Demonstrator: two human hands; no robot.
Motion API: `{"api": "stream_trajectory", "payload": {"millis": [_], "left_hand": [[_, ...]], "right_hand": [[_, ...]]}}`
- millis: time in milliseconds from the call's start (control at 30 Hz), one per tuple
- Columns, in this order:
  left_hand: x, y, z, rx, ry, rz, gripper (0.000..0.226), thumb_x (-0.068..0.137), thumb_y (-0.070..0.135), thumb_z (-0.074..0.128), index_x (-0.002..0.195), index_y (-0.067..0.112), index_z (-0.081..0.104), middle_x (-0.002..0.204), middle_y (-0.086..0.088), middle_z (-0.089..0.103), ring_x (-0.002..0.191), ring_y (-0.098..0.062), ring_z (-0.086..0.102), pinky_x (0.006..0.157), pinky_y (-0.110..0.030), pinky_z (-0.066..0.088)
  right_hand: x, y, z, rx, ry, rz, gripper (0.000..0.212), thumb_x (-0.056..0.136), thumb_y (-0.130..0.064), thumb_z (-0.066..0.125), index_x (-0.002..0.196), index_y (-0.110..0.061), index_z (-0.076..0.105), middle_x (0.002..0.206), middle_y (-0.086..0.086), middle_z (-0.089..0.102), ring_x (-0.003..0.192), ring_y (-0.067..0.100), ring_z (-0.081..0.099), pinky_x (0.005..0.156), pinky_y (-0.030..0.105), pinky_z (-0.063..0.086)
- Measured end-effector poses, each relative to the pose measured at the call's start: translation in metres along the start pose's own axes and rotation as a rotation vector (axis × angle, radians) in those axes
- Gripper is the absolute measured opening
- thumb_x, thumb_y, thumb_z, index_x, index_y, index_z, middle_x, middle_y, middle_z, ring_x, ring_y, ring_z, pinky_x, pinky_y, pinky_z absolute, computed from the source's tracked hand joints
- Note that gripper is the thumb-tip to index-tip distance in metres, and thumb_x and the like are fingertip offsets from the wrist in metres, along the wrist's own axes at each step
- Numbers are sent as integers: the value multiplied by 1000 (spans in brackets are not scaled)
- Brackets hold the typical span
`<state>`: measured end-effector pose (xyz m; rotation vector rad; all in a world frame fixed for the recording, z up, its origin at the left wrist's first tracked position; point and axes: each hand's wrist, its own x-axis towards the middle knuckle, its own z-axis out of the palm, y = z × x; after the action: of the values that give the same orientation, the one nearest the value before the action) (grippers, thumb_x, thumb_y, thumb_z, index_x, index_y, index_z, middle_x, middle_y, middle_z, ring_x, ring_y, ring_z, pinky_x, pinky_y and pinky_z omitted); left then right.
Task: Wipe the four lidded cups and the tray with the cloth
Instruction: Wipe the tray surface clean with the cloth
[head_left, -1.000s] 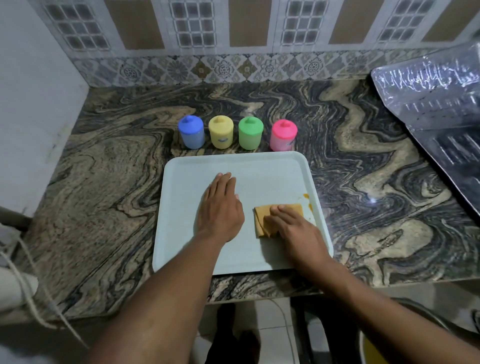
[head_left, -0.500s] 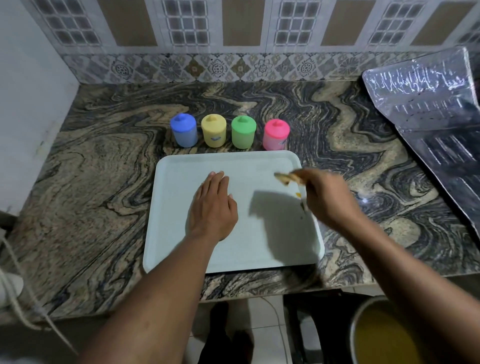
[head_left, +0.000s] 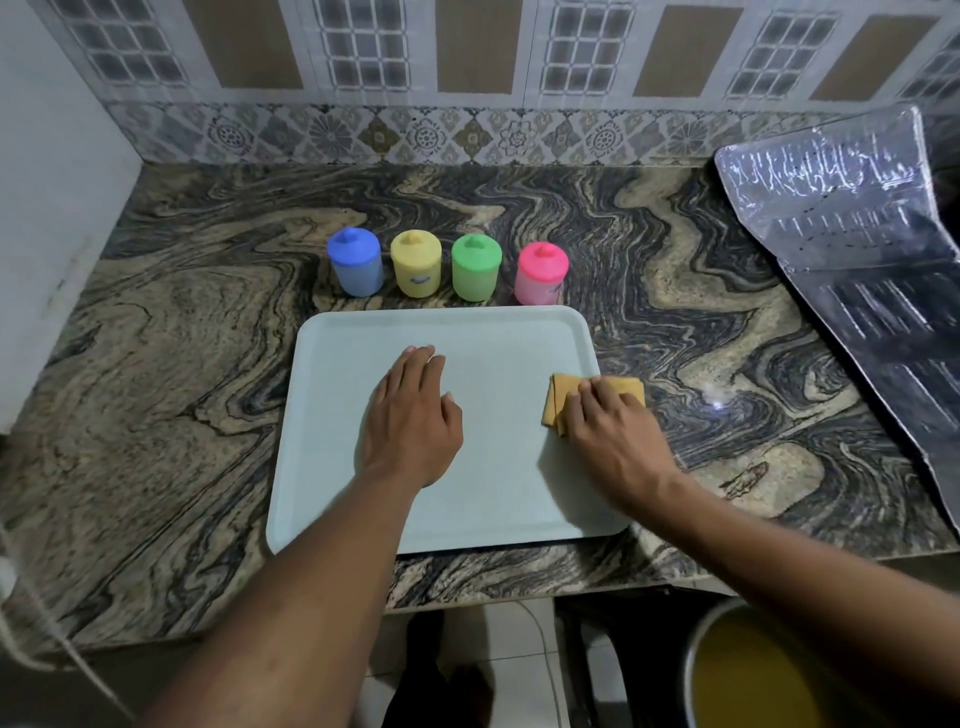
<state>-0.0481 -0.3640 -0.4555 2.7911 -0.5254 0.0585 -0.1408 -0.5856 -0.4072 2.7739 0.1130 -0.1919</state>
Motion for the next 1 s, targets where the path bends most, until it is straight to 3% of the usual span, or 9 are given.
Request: {"api": "stream_trajectory", "payload": {"millis": [133,267,367,433,567,700,767,833,1000], "left_hand": [[-1,0,-1,1,1,1,54,96,32,41,147,14,40,158,-2,36,149,-21,26,119,-40,32],[-1,0,0,6,-1,1,54,96,32,41,147,14,40,158,-3,36,149,-21,27,119,-41,33],[-1,0,1,4,-6,6,55,96,32,40,148,13,40,158,-4,36,149,-22,27,119,-42,32],[0,-1,1,9,-4,6,55,96,32,39,148,13,40,158,-4,36,150,-22,26,119,-42,31],[-1,0,0,9,1,7,55,96,31,41,147,12,41,158,-5,37,149,-23,27,119,-42,32],[-1,1,0,11,3,0,55,95,31,41,146,13,42,157,-4,38,148,-22,28,118,-42,33],[-1,1,0,12,3,-3,55,95,32,41,146,14,42,157,-3,38,148,-21,29,118,-42,33],[-1,1,0,13,7,-3,55,94,32,40,146,14,42,157,-2,38,148,-20,29,117,-42,34],[-2,0,-1,21,6,0,55,95,34,38,147,16,42,157,-1,37,148,-19,29,116,-42,36]], "right_hand": [[-45,-12,-5,-8,-63,-1,43,85,-8,58,122,14,58,122,34,62,120,47,56,83,51,56],[-80,-21,-7,33,-73,-38,45,79,-8,41,109,14,66,106,34,69,102,47,66,68,49,60],[-99,-27,-18,63,-172,-78,20,66,-8,70,85,-1,71,79,21,71,76,38,68,53,40,56],[-100,-25,-33,135,-223,-95,25,53,-11,81,72,-13,66,66,8,65,63,29,63,46,33,47],[-71,5,-56,408,-306,56,29,83,-12,56,107,-27,64,98,6,69,91,32,67,67,35,48],[-10,39,-60,615,-8,247,20,86,-10,49,83,-28,56,82,14,70,73,39,64,62,42,54],[31,47,-59,636,101,286,27,80,-8,45,95,-25,61,89,19,70,81,45,63,61,40,49],[68,46,-57,618,137,254,43,80,-7,46,116,-24,62,104,21,71,91,46,64,68,42,48],[95,11,-16,491,-15,141,30,98,-15,40,124,-13,54,137,19,55,123,39,54,94,47,46]]}}
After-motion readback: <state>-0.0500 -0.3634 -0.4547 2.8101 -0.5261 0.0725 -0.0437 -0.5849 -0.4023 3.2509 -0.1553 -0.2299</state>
